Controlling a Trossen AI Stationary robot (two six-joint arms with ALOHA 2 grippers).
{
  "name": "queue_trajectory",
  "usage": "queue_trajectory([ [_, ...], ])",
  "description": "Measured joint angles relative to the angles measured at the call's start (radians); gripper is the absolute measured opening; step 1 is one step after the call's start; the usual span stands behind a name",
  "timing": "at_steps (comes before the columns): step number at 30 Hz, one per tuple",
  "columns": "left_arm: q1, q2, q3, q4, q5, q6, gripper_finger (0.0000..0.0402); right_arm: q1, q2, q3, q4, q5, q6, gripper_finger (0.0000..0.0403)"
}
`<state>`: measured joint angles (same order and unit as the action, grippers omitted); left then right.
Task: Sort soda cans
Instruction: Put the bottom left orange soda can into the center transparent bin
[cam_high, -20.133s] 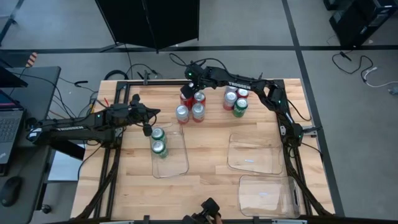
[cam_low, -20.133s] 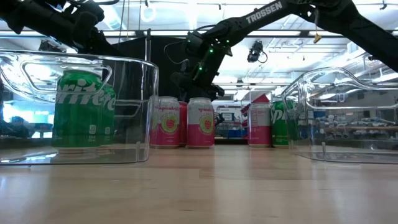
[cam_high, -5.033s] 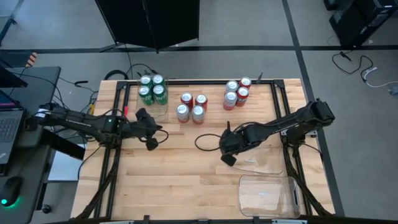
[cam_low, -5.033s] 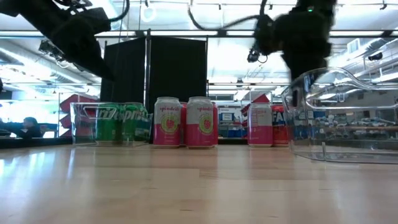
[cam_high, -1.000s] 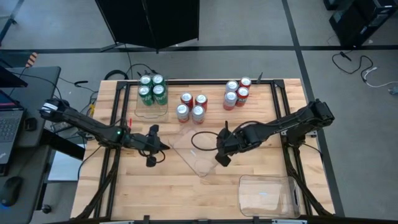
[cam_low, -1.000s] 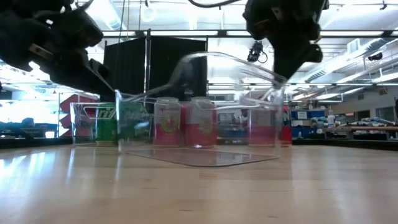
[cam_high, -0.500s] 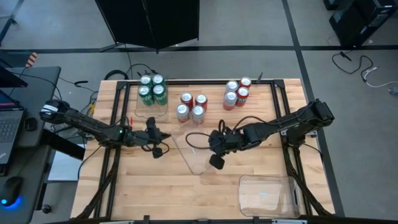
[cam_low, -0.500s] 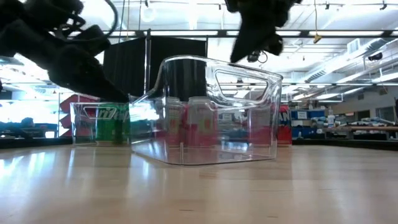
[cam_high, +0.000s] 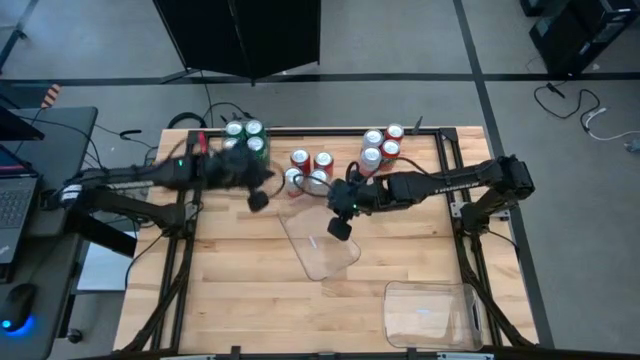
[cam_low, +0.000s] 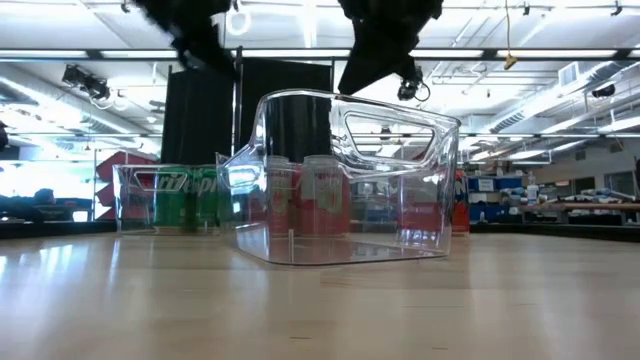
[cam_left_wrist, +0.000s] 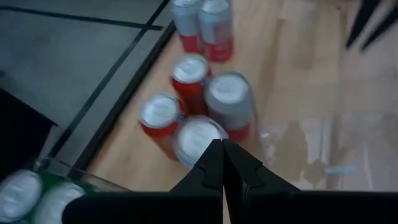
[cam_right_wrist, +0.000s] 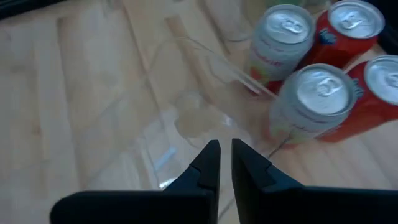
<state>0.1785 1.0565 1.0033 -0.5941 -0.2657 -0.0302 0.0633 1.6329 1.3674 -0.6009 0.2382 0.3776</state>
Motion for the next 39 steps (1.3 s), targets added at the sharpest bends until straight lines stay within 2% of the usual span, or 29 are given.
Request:
queue_trajectory([
  [4, 0.140, 0.112, 0.188, -0.142, 0.161, 0.039, 0.0000, -0.025, 0.000, 0.000, -0.002, 0.000, -0.037, 0.0032],
  [8, 0.242, 0.274, 0.333, -0.279, 0.294, 0.088, 0.0000, -0.037, 0.000, 0.000, -0.010, 0.000, -0.057, 0.0031],
  [11, 0.285, 0.392, 0.420, -0.365, 0.316, 0.127, 0.0004, -0.040, 0.000, 0.000, -0.037, 0.000, -0.064, 0.0030],
  [14, 0.304, 0.487, 0.480, -0.448, 0.316, 0.177, 0.0026, -0.038, 0.000, 0.000, -0.078, 0.000, -0.059, 0.0030],
  [20, 0.305, 0.571, 0.522, -0.435, 0.298, 0.236, 0.0113, -0.006, -0.005, 0.000, -0.167, 0.014, -0.061, 0.0028],
  [23, 0.305, 0.585, 0.525, -0.407, 0.293, 0.236, 0.0163, 0.027, -0.014, -0.004, -0.216, 0.106, -0.064, 0.0010],
  [29, 0.305, 0.595, 0.526, -0.345, 0.293, 0.209, 0.0241, 0.063, -0.084, -0.102, -0.152, 0.143, -0.030, 0.0003],
  [33, 0.316, 0.624, 0.526, -0.318, 0.293, 0.202, 0.0268, 0.063, -0.123, -0.147, -0.105, 0.143, -0.011, 0.0001],
  [39, 0.329, 0.694, 0.526, -0.315, 0.293, 0.199, 0.0276, 0.066, -0.154, -0.169, -0.079, 0.143, -0.011, 0.0001],
])
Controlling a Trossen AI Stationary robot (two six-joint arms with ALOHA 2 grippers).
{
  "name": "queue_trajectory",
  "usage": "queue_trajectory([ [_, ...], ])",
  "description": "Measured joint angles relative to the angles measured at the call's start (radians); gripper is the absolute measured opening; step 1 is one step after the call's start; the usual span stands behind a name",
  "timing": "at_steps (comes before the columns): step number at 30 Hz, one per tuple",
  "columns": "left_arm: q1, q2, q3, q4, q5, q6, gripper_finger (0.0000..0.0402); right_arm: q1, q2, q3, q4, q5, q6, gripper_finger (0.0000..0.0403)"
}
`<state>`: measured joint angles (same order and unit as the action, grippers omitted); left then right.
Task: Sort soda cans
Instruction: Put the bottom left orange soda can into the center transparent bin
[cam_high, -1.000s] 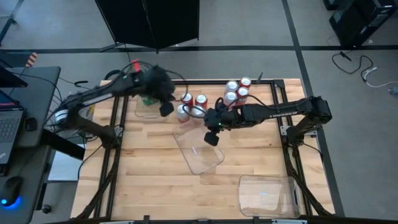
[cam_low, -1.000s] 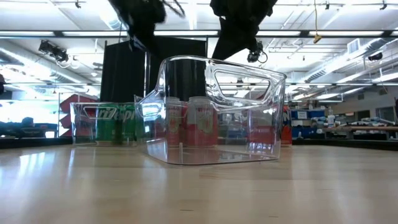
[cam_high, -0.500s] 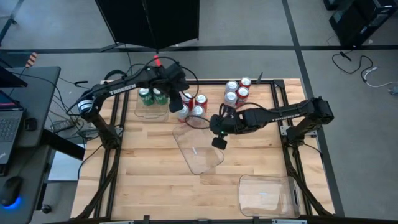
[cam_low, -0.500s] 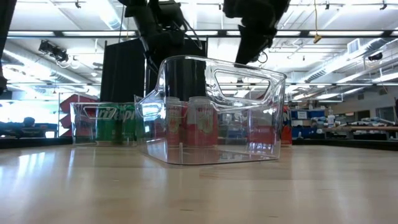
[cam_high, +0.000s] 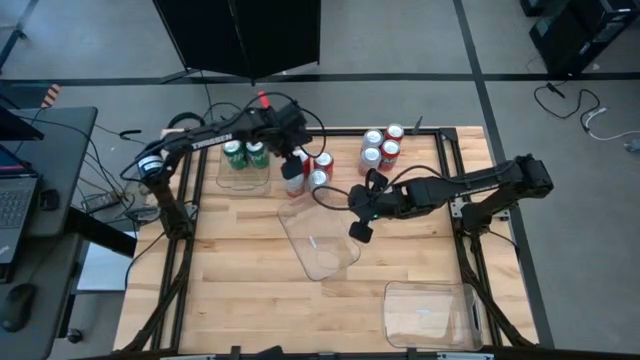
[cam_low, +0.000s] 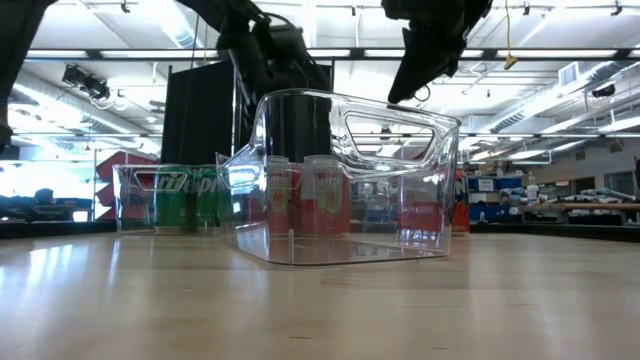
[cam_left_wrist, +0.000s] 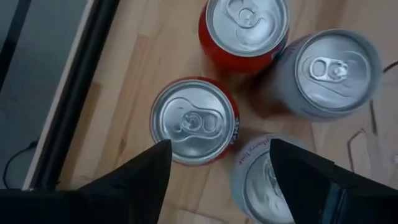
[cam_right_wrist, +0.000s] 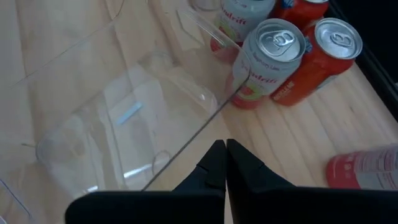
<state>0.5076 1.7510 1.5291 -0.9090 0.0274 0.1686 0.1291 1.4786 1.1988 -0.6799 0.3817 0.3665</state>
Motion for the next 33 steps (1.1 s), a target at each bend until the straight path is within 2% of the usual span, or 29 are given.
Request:
queue_trajectory([
  [11, 0.035, 0.081, 0.004, 0.045, 0.009, 0.030, 0.0276, 0.002, -0.001, 0.000, 0.000, 0.000, -0.003, 0.0000],
  [22, 0.054, 0.091, 0.003, 0.088, 0.051, 0.015, 0.0276, 0.003, -0.001, 0.000, 0.005, -0.008, -0.010, 0.0000],
  [33, 0.046, 0.082, 0.036, 0.029, 0.039, 0.004, 0.0275, 0.023, -0.001, 0.000, 0.006, -0.009, -0.010, 0.0000],
])
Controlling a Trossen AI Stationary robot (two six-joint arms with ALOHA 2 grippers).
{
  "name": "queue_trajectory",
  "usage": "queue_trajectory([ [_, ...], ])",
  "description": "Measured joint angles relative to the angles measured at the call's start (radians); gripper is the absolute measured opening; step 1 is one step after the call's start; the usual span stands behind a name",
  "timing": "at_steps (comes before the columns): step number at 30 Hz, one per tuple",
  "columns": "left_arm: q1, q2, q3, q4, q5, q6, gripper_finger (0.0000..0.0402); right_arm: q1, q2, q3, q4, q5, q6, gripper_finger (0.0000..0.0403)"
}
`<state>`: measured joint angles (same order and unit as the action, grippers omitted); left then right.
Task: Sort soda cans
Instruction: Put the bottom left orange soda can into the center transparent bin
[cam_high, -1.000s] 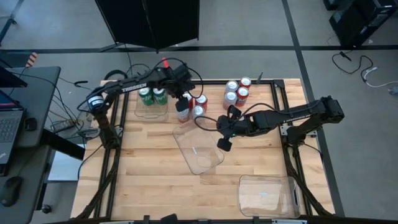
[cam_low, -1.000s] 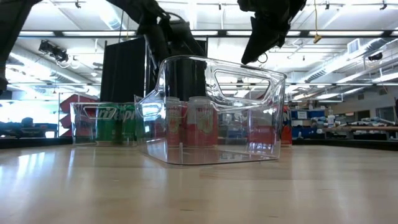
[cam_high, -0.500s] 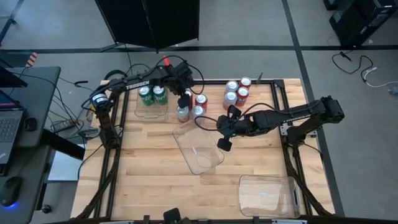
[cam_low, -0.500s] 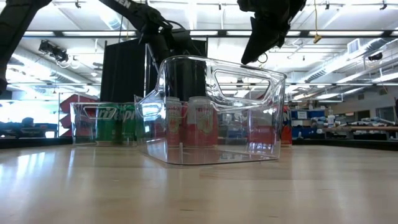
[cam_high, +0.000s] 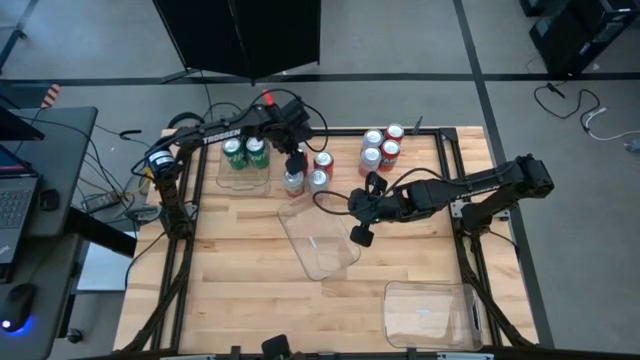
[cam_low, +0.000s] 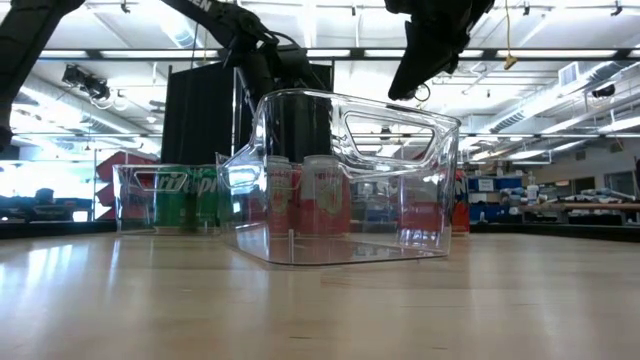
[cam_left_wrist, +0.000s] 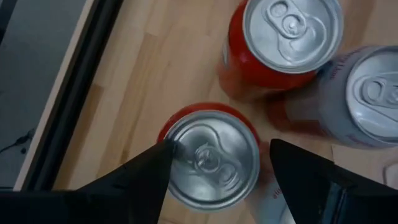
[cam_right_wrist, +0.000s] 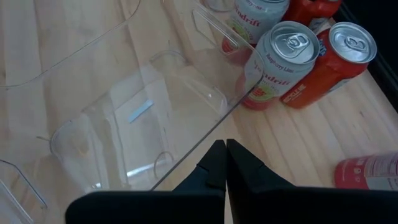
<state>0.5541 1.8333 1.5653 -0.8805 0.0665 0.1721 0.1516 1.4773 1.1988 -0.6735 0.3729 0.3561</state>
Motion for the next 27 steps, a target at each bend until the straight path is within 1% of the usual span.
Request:
queue_trajectory([
  [7, 0.000, 0.000, 0.033, -0.029, -0.010, 0.003, 0.0269, 0.000, 0.000, 0.000, 0.000, 0.000, 0.005, 0.0000],
  [11, -0.001, 0.000, 0.034, -0.086, -0.020, 0.023, 0.0269, 0.000, 0.000, 0.000, -0.001, -0.001, 0.006, 0.0000],
  [17, -0.032, -0.002, 0.034, -0.099, -0.155, 0.035, 0.0269, 0.000, 0.000, 0.000, -0.001, -0.001, 0.006, 0.0000],
  [23, -0.074, -0.003, 0.038, -0.104, -0.159, 0.080, 0.0269, 0.000, 0.000, 0.000, -0.001, -0.003, 0.003, 0.0000],
  [27, -0.086, -0.004, 0.080, -0.132, -0.153, 0.079, 0.0269, 0.000, 0.000, 0.000, -0.001, -0.009, 0.000, 0.0001],
])
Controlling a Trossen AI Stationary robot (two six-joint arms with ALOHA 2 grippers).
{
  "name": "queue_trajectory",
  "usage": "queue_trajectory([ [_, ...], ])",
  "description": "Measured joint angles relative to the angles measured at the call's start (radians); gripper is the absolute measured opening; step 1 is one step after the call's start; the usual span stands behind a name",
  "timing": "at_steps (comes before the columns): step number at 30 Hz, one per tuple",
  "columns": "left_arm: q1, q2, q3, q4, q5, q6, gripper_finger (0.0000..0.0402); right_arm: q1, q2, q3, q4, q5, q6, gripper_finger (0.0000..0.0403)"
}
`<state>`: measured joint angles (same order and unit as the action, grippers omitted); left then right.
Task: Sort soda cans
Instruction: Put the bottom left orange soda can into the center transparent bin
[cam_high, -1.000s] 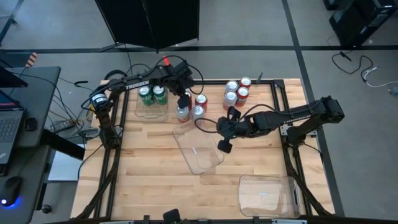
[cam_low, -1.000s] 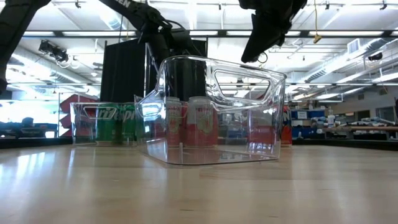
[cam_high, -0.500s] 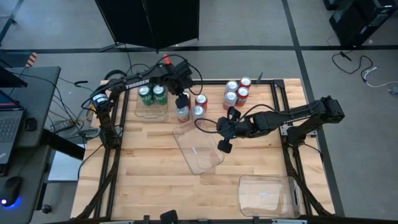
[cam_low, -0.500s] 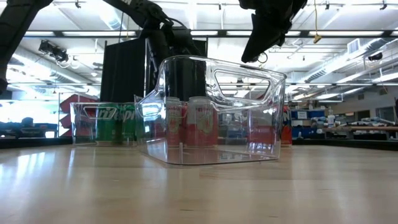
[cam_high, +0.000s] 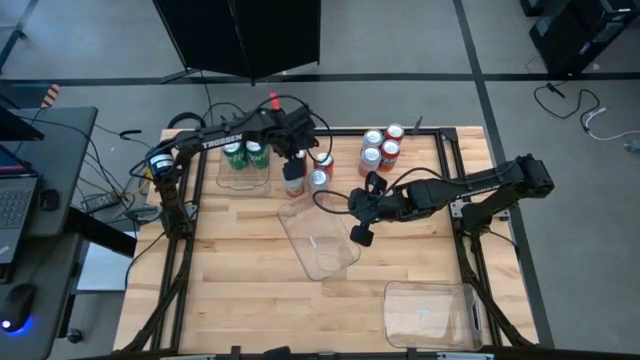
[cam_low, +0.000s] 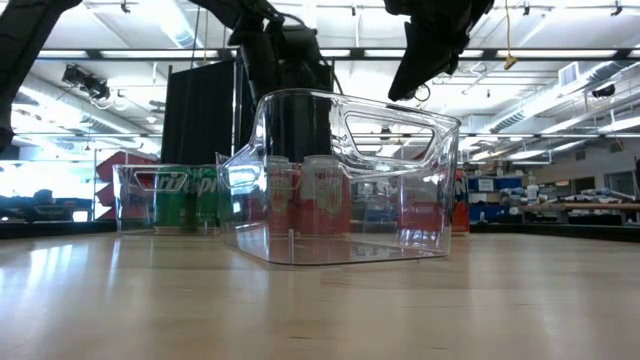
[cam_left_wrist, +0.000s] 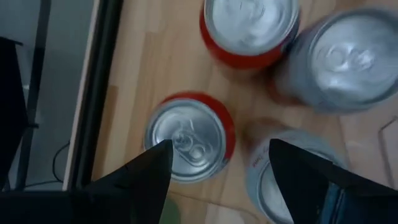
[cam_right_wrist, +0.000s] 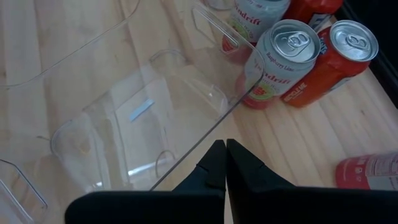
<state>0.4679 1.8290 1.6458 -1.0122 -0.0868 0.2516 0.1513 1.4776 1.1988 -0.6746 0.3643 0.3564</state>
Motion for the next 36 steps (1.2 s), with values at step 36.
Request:
queue_trajectory([
  [36, 0.206, 0.028, 0.033, -0.038, 0.211, -0.019, 0.0237, 0.000, 0.000, 0.000, 0.000, -0.019, -0.001, 0.0002],
])
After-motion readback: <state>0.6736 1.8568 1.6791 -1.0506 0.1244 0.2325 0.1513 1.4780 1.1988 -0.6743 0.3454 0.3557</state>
